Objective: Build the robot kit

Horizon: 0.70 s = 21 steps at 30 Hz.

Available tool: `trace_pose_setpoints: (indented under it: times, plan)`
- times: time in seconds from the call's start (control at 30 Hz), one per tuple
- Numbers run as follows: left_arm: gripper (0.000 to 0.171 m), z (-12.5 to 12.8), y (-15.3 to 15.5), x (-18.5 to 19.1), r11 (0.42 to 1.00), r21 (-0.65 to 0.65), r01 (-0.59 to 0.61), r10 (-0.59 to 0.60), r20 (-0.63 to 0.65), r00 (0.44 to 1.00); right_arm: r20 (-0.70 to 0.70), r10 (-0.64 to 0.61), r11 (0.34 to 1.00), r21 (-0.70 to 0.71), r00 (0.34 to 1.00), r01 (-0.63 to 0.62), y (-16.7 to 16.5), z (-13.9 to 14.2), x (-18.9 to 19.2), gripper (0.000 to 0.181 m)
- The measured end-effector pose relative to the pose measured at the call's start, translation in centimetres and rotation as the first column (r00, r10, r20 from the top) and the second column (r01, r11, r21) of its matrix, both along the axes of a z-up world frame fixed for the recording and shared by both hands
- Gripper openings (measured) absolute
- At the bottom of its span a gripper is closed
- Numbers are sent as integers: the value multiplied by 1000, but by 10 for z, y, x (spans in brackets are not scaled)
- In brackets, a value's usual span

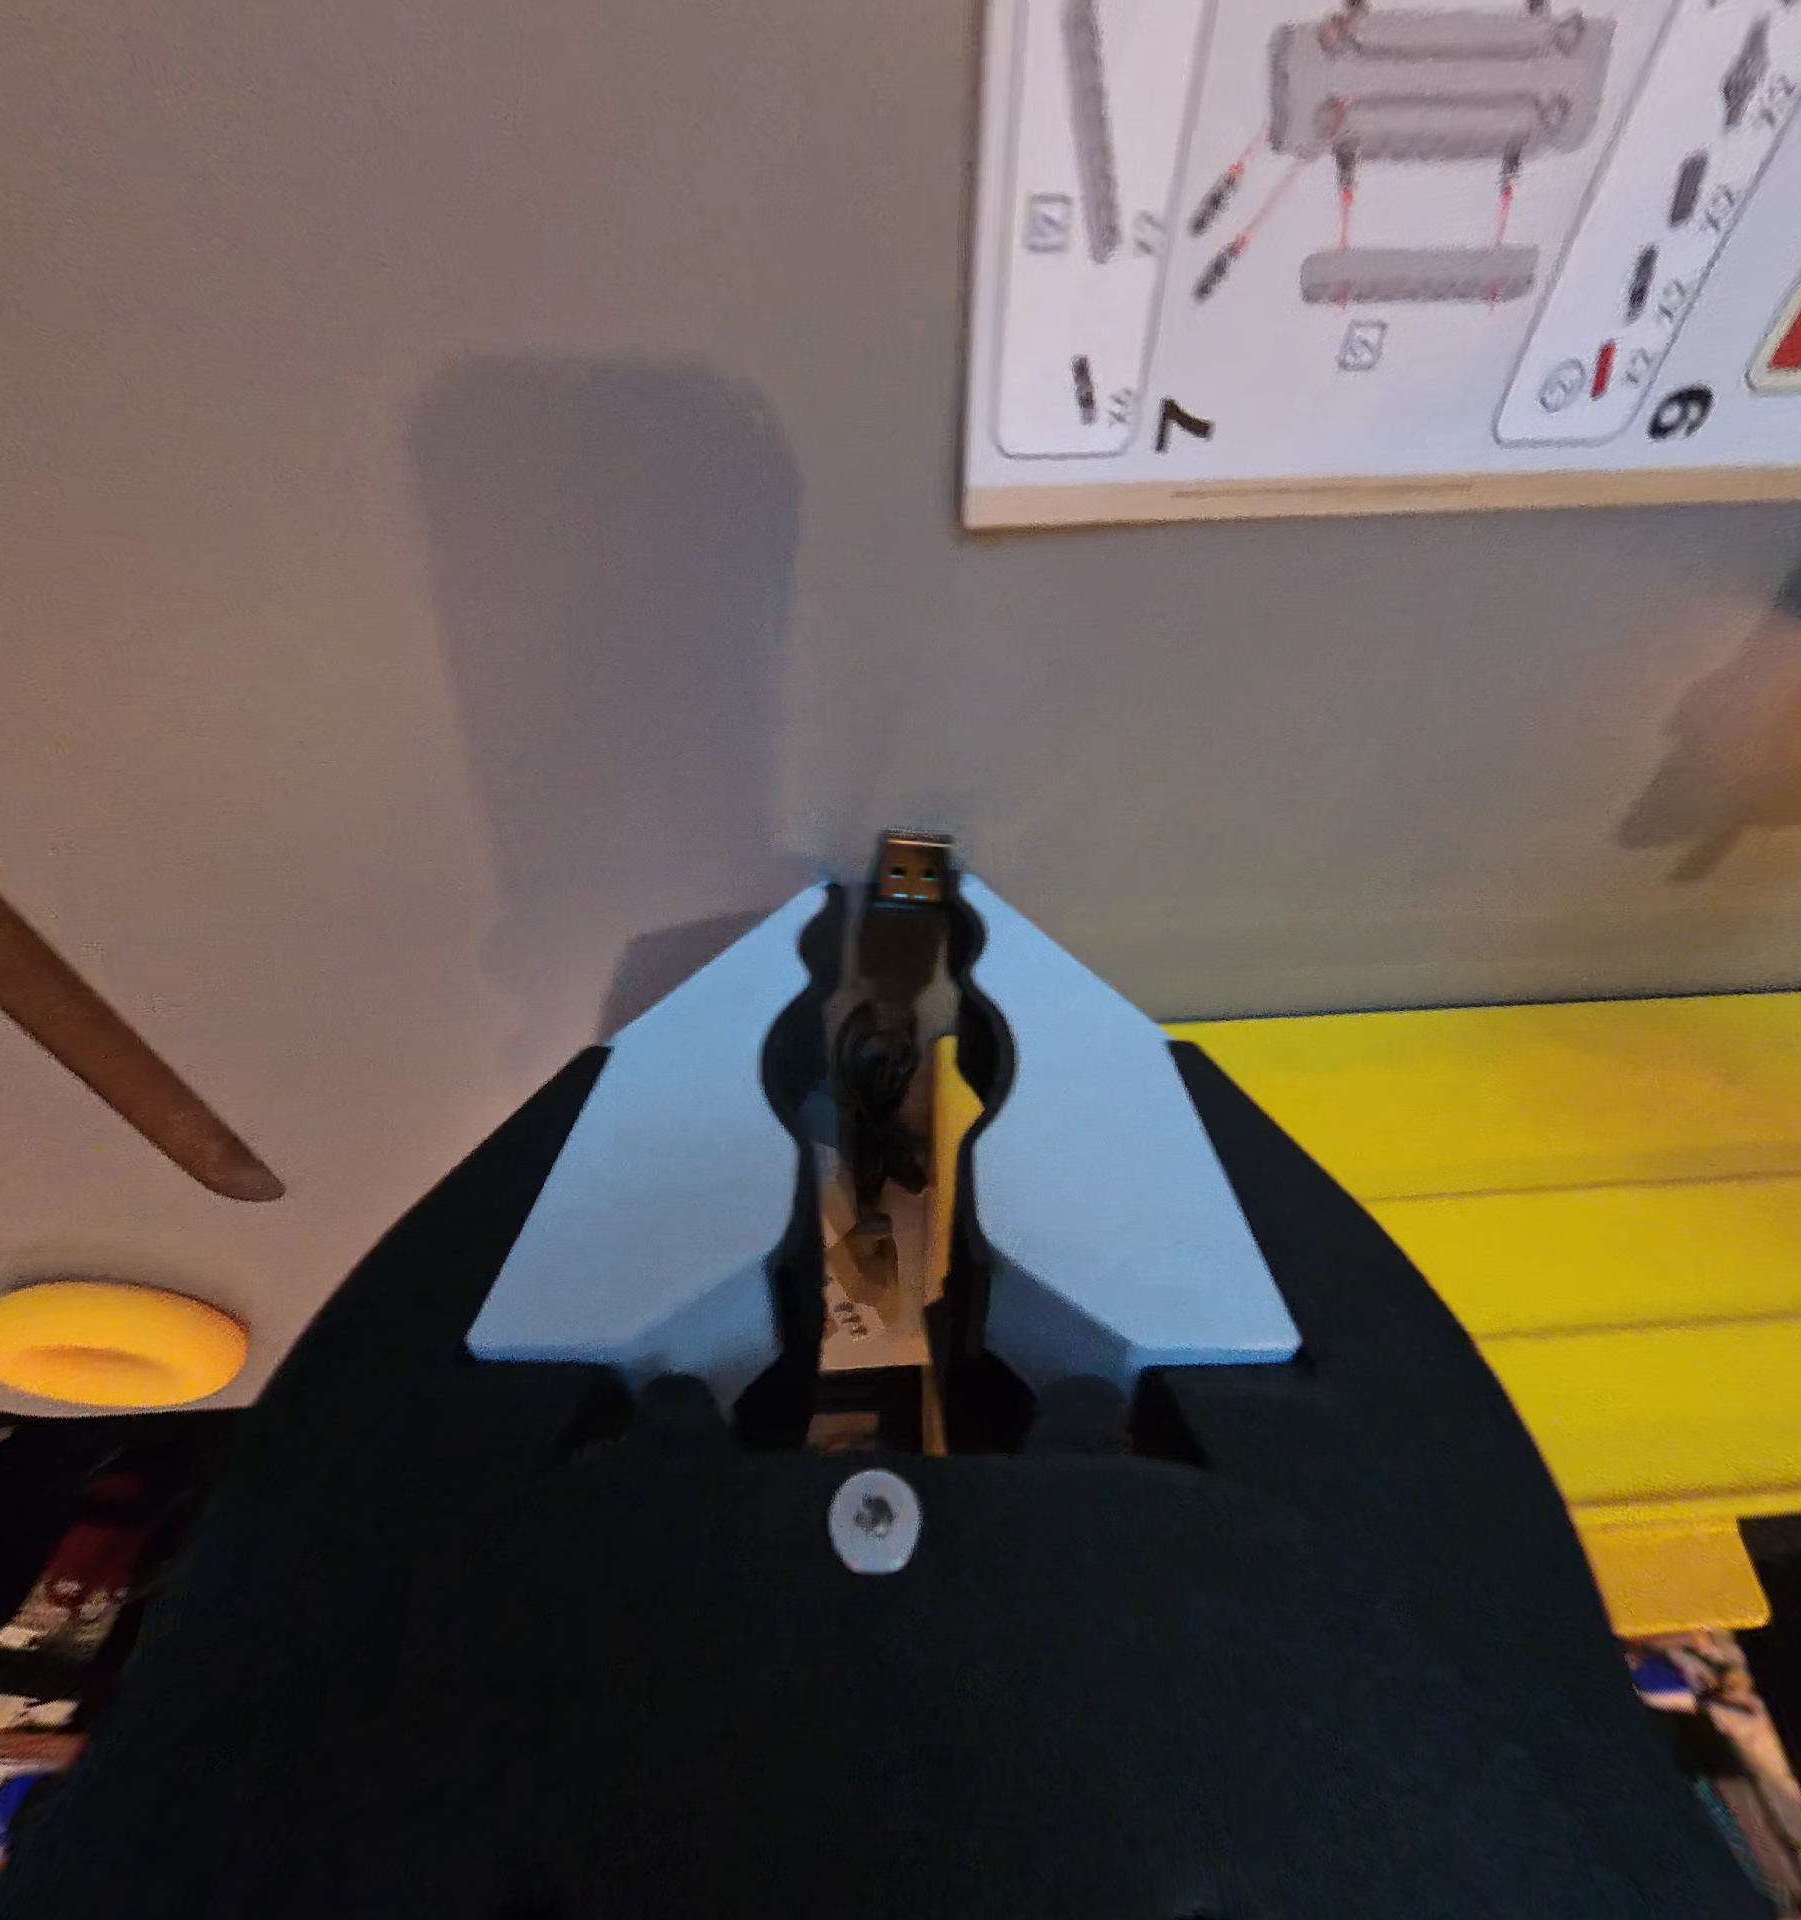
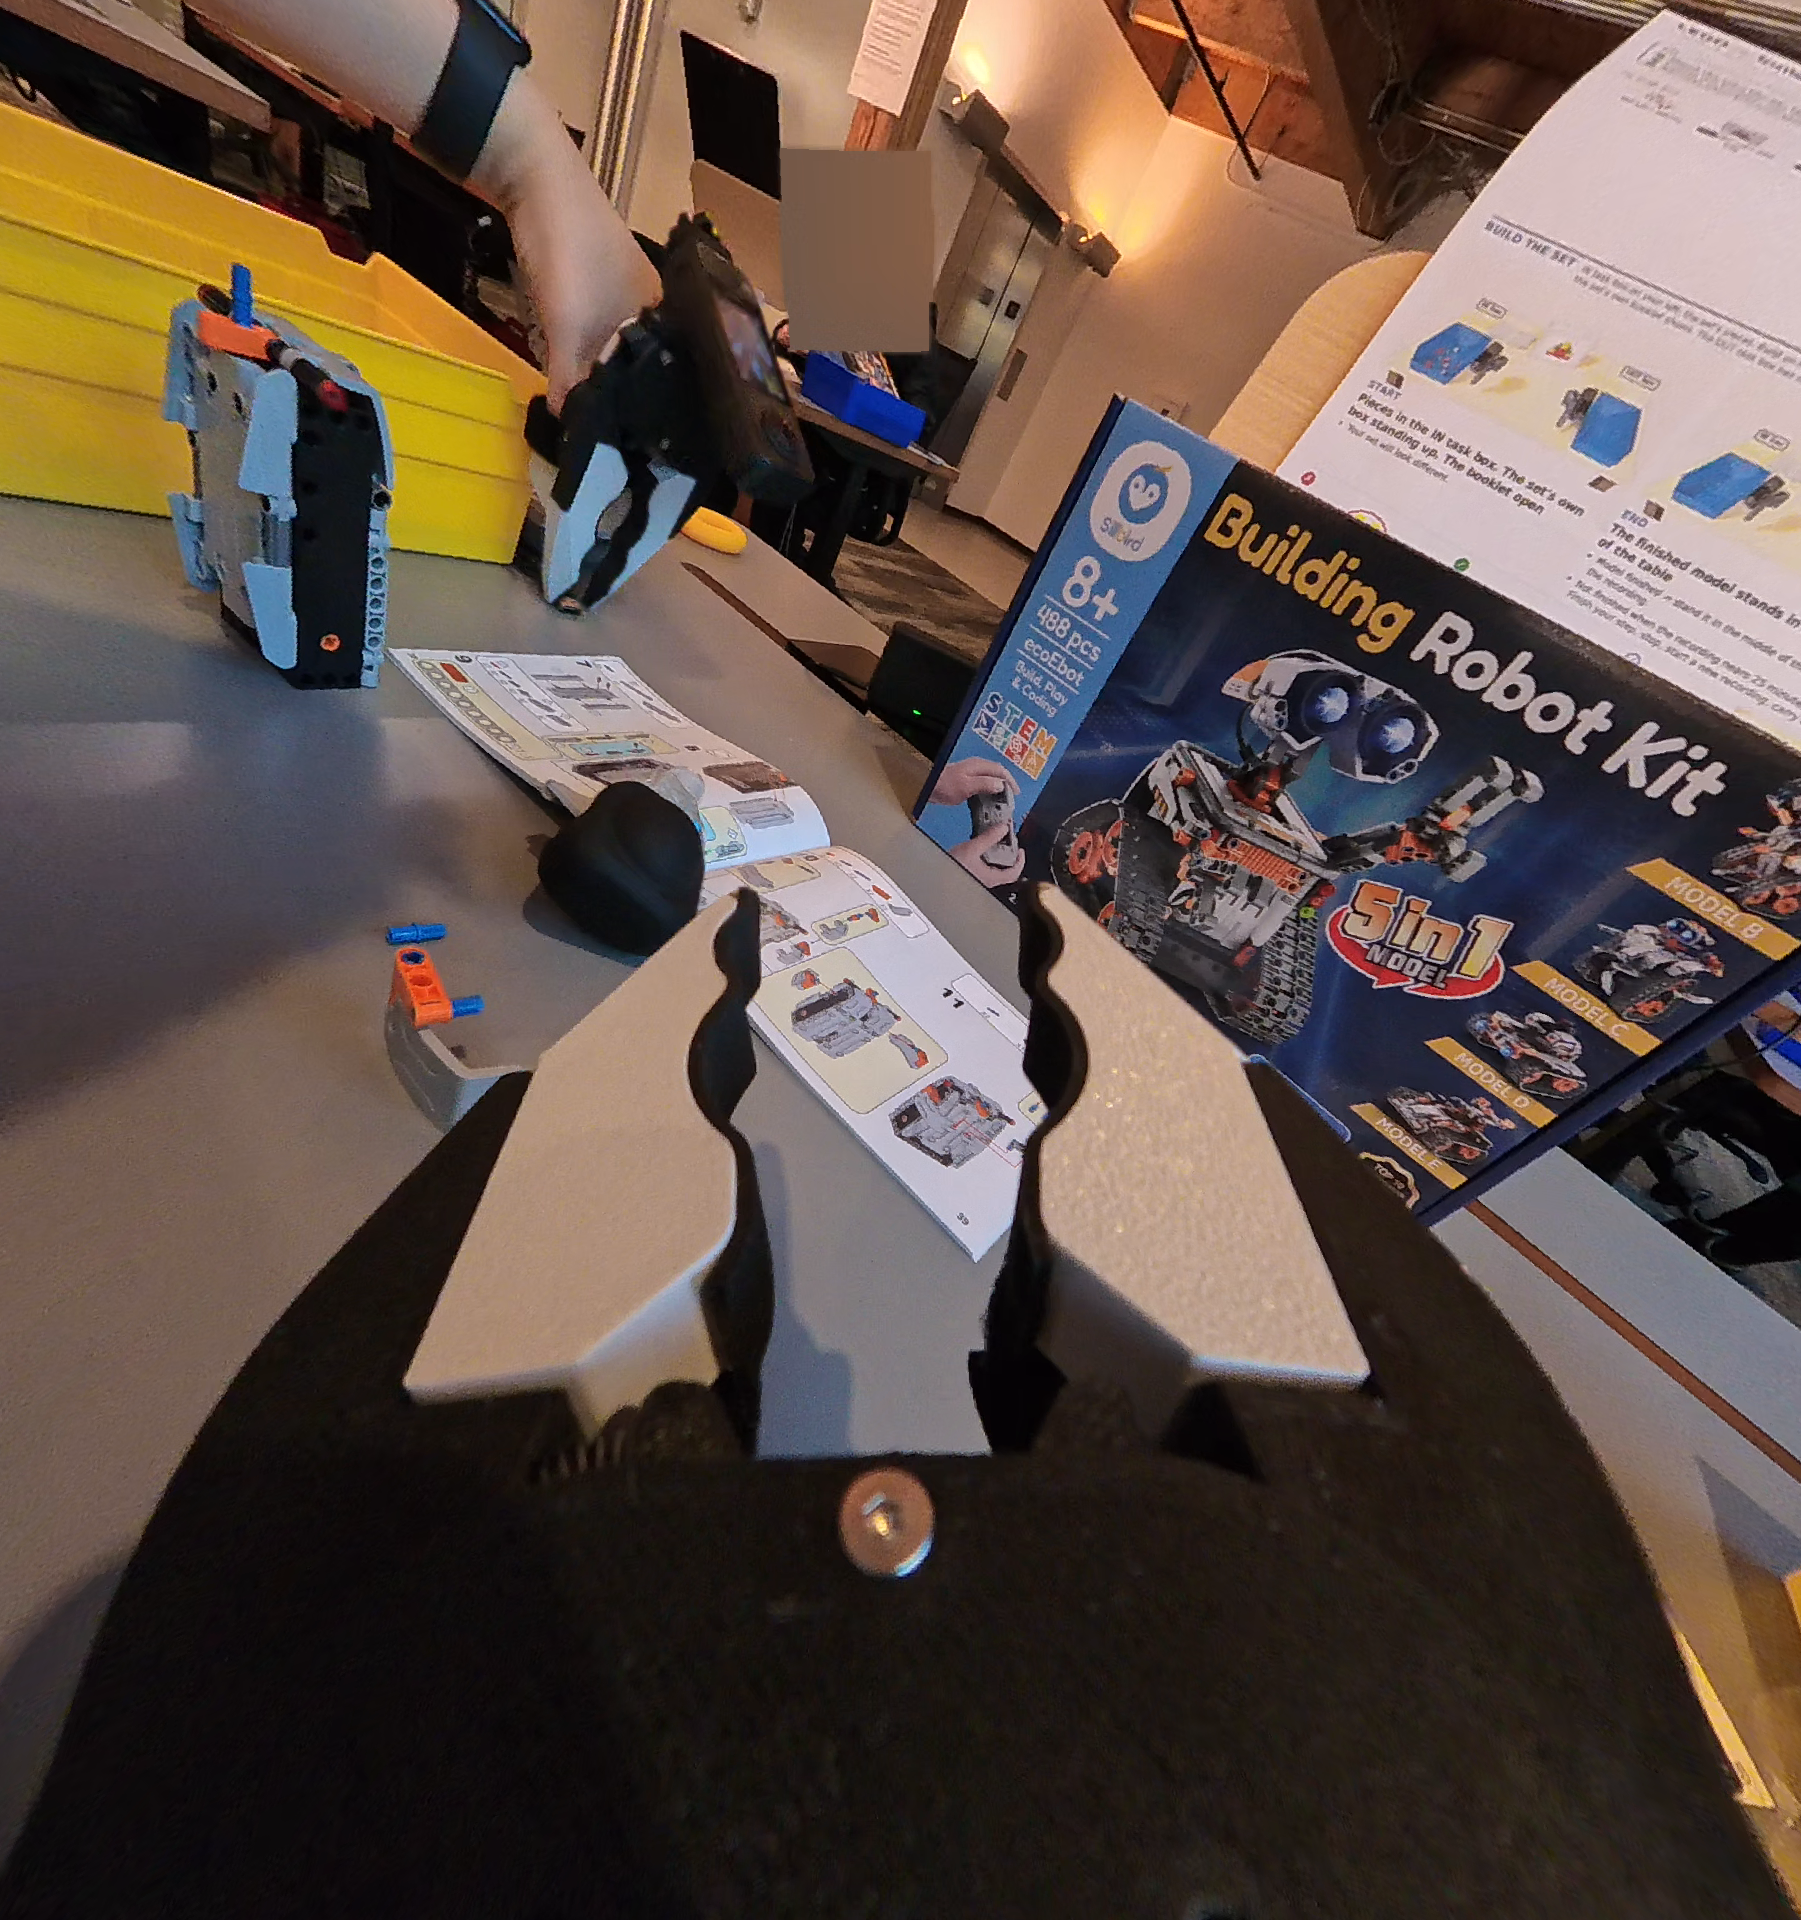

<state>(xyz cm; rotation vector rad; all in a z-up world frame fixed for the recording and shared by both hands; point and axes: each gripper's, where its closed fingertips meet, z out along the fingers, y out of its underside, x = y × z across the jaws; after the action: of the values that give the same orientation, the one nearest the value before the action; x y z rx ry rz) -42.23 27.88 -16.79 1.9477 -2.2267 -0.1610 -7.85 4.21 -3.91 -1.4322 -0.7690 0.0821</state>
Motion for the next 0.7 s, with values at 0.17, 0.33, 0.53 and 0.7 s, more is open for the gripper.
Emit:
trace_pose_setpoints:
  times: [0.17, 0.33, 0.53, 0.7]
  plan:
    - [12, 0, -1, -7, 1000, -4, -16, 16, -53, 998, 4, 5, 1000, 2, 1000, -5, 0, 0, -1, 49]
    - [13, 1, 4, -9, 988, -52, -146, 142, -74, 987, 9, 3, 1000, 7, 1000, -3, 0, 1, -1, 48]
    - [23, 3, 9, -12, 972, -78, -222, 211, -131, 969, 13, 5, 1000, 9, 1000, -5, 0, 1, -2, 47]
    - [18, 9, 7, 4, 987, -67, -146, 141, -64, 988, 7, 7, 1000, 15, 1000, -7, 0, 3, -1, 47]
